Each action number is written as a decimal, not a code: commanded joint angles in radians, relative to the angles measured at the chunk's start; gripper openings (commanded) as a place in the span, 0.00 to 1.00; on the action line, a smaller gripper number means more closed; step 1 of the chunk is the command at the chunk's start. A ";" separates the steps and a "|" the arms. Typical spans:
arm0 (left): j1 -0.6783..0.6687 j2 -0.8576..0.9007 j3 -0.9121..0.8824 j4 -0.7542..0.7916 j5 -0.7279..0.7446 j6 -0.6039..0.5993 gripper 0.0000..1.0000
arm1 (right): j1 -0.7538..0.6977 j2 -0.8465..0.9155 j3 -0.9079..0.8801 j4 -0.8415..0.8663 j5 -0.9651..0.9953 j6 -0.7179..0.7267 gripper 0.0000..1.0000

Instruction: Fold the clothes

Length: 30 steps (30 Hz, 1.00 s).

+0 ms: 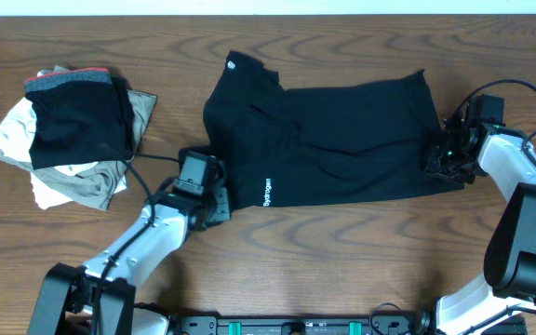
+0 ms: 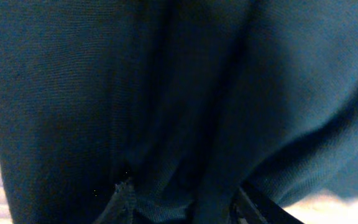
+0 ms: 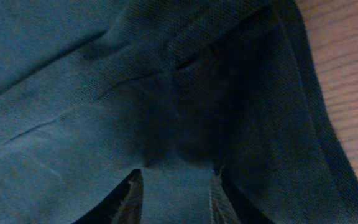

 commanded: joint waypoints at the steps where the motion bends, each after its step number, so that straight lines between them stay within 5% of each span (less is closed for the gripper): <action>1: 0.075 0.079 -0.029 0.000 -0.062 -0.013 0.50 | 0.002 0.009 0.001 -0.010 0.040 -0.014 0.36; 11: 0.149 0.092 -0.029 0.025 -0.060 0.066 0.52 | -0.011 0.009 -0.043 -0.010 0.137 -0.002 0.36; 30: 0.152 0.092 -0.029 -0.226 -0.060 0.066 0.64 | -0.041 0.010 -0.046 -0.047 0.189 -0.002 0.38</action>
